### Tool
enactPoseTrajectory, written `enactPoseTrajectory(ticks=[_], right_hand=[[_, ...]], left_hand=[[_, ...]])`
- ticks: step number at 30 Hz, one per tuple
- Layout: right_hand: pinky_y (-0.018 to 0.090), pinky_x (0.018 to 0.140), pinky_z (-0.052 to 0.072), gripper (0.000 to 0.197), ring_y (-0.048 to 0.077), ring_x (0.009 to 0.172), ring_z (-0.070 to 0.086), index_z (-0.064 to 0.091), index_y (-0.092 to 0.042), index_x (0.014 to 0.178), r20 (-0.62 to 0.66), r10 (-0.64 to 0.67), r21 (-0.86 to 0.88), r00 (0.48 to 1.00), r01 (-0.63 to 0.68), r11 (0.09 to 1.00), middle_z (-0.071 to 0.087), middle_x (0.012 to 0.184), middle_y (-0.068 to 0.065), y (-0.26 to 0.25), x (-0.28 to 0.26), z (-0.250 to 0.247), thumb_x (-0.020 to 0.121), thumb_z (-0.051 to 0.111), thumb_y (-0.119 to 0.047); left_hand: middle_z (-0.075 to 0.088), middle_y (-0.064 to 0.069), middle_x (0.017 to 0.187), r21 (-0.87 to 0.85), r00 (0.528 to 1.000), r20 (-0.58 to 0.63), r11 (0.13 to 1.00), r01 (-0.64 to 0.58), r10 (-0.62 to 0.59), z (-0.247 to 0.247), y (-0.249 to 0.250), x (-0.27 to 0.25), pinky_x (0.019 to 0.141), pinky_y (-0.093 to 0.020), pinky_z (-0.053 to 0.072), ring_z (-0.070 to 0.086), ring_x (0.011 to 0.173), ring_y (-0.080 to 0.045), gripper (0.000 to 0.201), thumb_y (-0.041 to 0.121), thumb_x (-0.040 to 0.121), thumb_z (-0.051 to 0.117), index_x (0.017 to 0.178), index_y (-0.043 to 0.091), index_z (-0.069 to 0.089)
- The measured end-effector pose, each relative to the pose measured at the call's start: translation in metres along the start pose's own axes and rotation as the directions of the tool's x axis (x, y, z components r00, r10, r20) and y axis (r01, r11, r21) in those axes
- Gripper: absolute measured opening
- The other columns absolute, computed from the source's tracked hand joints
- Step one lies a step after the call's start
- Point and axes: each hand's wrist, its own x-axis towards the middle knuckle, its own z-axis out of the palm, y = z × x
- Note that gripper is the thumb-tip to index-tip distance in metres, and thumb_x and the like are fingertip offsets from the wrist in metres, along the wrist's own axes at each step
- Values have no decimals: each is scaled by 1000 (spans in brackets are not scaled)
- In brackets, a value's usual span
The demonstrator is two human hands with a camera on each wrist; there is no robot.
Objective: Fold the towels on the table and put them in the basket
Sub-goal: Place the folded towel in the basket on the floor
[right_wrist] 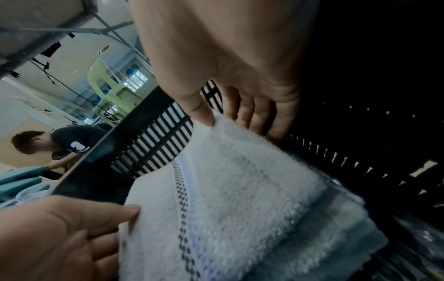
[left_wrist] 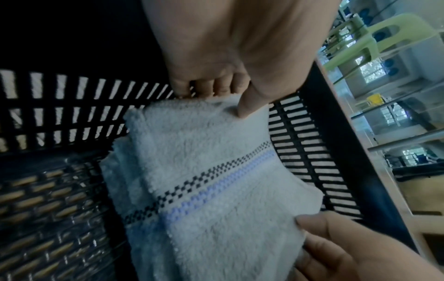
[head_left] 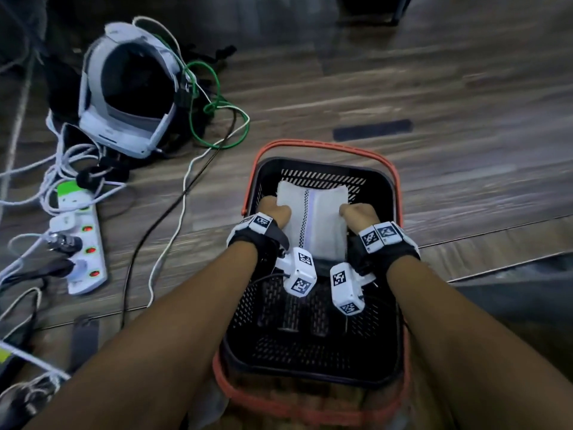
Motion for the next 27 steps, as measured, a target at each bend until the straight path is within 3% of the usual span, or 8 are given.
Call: enactPoseTrajectory(ticks=[6,13,17,19,20,22,24,27], right_hand=[[30,53,30,37,19,50,38,38,-13,49,-26,-20,8,999,20,1000,39,53,4,13,11,8,85,49,-12],[28,47,25,34,18,50,37,37,-12,54,-86,-38,-43,996,35,998,38,55,3,14,12,12,87,46,-15],[26,49,28,16,28,70,51,48,-1,84,-65,-33,-153,997,23,988,47,69,7,18,12,14,90,42,-14],[29,64,39,20,36,96,54,47,2,106,-152,-75,-191,986,45,980,53,99,17,17,8,20,90,44,-10],[35,73,41,29,38,107,49,44,1,116,-211,-141,-250,967,86,964,49,116,21,17,4,24,89,45,-9],[41,84,41,43,36,119,39,38,-4,128,-273,-373,-482,887,210,851,39,131,19,20,-4,32,87,49,-11],[44,96,36,51,33,129,32,35,-8,134,-197,-571,-672,797,314,670,34,141,17,27,-8,41,86,49,-15],[46,108,25,58,29,142,20,30,-7,142,-90,-628,-750,773,363,553,21,154,14,40,-2,53,87,45,-19]], left_hand=[[60,-21,116,183,996,46,981,66,-76,7,-14,21,93,-40,48,58,105,-35,39,13,82,46,116,-3,55],[60,-19,113,183,1000,-11,983,28,-26,13,-21,25,84,-33,46,58,103,-34,32,9,84,48,113,-2,55],[59,-20,119,182,998,-64,983,4,7,18,-24,25,85,-31,43,56,109,-34,32,10,89,48,118,-3,53],[55,-20,125,182,992,-103,982,-49,68,22,-25,23,93,-33,41,52,116,-35,38,9,90,48,126,-3,45],[50,-21,131,184,984,-122,977,-108,131,25,-28,21,98,-34,39,48,121,-36,44,9,91,48,132,-3,39],[33,-21,145,231,949,-144,942,-242,279,30,-34,18,111,-35,28,33,134,-33,57,9,92,47,143,0,25],[15,-14,155,363,908,-117,868,-338,402,36,-41,16,116,-33,16,17,142,-28,60,12,94,43,147,4,17],[1,-7,159,561,874,-32,733,-385,484,41,-51,17,116,-37,13,1,146,-23,55,21,98,34,148,9,14]])
